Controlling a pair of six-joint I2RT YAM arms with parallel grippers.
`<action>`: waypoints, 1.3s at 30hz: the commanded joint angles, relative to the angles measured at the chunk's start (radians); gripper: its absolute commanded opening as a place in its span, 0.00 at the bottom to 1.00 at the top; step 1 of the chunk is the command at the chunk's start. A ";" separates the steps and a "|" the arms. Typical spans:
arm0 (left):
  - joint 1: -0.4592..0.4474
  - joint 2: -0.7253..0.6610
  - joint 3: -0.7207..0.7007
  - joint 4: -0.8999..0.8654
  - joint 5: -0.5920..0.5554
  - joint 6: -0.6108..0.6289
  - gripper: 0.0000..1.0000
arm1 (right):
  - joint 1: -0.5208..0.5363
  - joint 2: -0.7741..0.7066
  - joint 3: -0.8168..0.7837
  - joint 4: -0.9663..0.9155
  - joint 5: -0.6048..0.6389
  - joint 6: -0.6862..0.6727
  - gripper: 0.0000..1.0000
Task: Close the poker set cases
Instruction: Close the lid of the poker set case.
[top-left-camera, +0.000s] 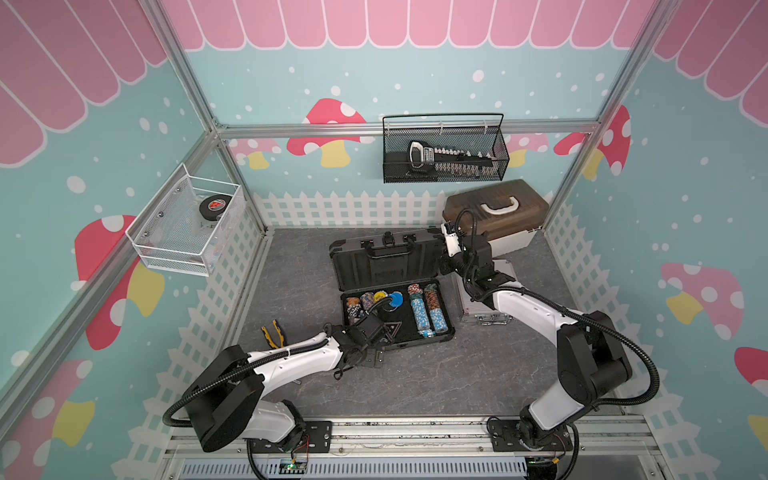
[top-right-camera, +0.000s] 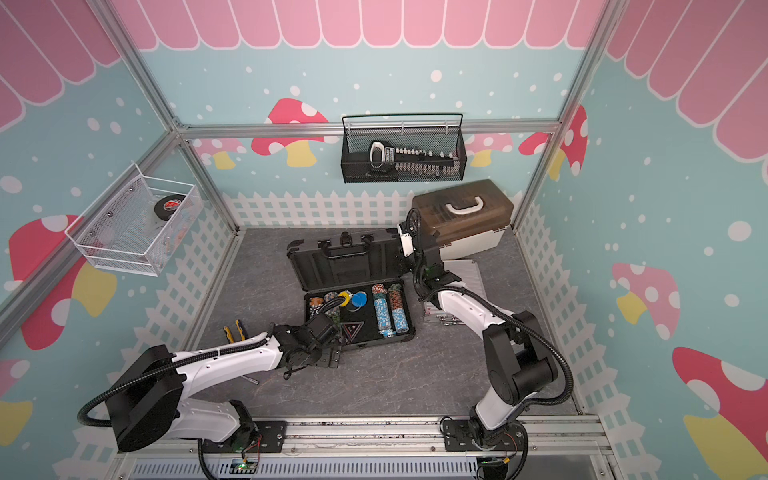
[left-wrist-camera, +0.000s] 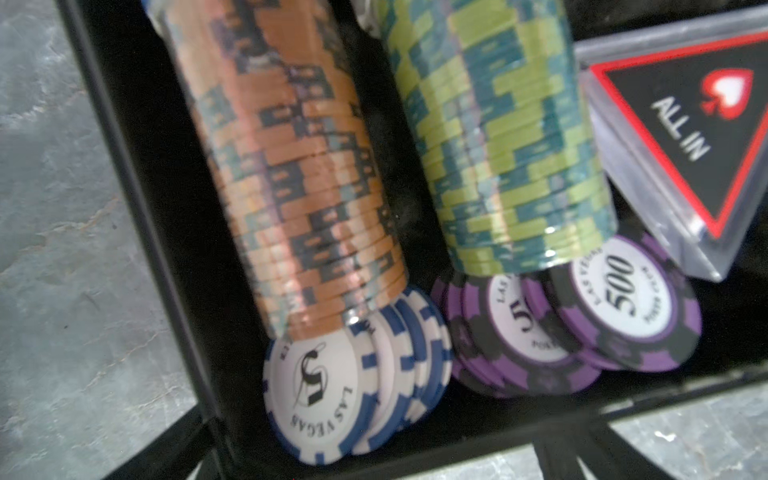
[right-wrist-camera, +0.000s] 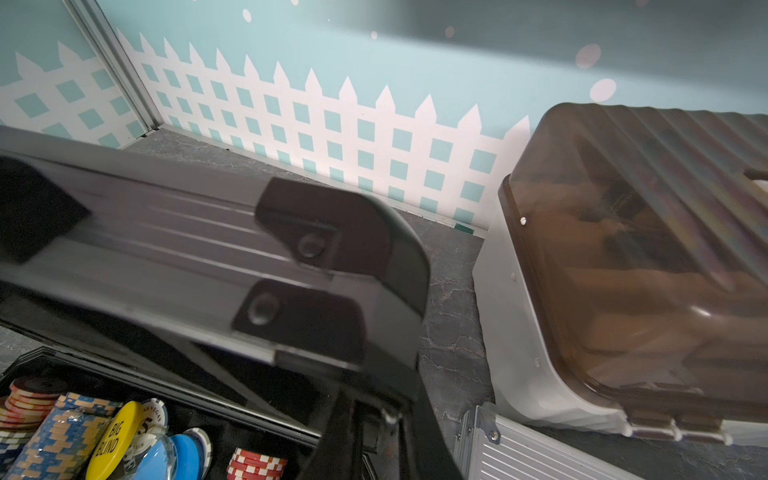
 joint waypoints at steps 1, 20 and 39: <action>0.069 0.108 0.034 0.308 -0.130 -0.007 0.99 | 0.018 0.030 0.008 -0.164 -0.040 -0.036 0.02; 0.189 0.255 0.180 0.414 -0.091 0.093 0.99 | 0.019 0.142 0.120 -0.162 -0.030 -0.030 0.02; 0.022 -0.099 0.023 0.409 -0.077 0.153 0.99 | 0.019 0.137 0.004 -0.107 -0.047 -0.004 0.03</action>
